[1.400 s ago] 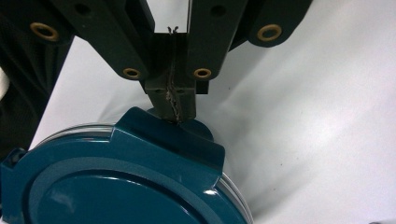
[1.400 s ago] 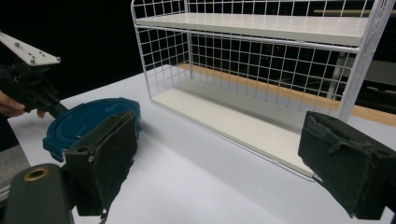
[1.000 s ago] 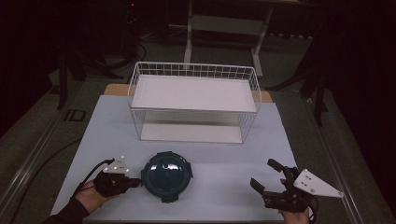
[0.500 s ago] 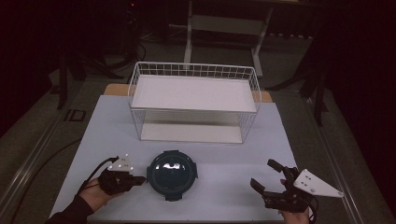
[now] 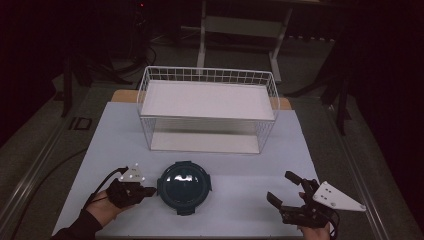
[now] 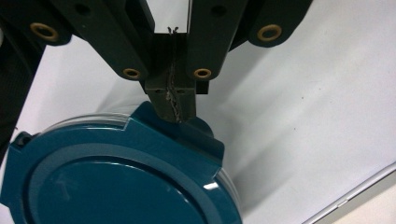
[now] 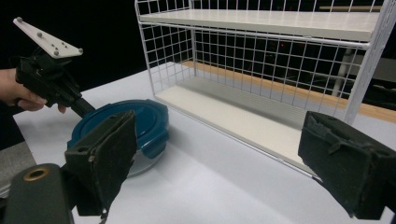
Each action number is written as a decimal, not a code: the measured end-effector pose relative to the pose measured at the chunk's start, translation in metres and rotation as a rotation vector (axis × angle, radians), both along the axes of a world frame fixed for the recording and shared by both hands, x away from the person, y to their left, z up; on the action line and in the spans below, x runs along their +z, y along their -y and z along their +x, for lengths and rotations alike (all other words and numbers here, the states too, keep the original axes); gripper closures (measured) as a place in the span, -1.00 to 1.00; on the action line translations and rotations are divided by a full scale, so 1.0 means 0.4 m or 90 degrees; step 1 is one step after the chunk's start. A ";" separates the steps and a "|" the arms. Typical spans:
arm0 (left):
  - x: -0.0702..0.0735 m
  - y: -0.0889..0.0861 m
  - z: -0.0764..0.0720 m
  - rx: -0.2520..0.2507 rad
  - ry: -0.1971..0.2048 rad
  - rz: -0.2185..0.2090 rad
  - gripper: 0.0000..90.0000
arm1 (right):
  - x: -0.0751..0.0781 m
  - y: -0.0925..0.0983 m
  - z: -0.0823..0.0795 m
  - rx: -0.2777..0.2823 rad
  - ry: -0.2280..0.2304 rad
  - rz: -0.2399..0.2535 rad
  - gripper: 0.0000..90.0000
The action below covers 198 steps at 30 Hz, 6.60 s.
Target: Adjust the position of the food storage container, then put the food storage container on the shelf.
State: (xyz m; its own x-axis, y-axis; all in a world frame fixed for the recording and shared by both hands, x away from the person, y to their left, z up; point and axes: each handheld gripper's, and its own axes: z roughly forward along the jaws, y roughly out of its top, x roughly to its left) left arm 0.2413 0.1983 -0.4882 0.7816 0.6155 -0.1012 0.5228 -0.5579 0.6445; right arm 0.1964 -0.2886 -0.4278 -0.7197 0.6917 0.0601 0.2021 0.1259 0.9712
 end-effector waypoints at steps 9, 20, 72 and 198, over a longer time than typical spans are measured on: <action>0.001 0.030 0.023 -0.012 -0.008 -0.003 1.00 | -0.003 -0.005 0.002 0.004 -0.004 -0.002 -0.74; 0.002 0.105 0.062 -0.044 -0.012 -0.006 1.00 | -0.007 -0.006 0.004 0.008 -0.007 -0.003 -0.74; 0.086 0.138 0.082 -0.033 0.004 -0.197 -0.97 | -0.009 -0.042 0.004 0.013 -0.001 -0.038 -0.76; -0.005 0.191 0.065 0.075 -0.212 -0.290 0.24 | -0.178 -0.108 0.169 0.129 -0.511 0.136 0.27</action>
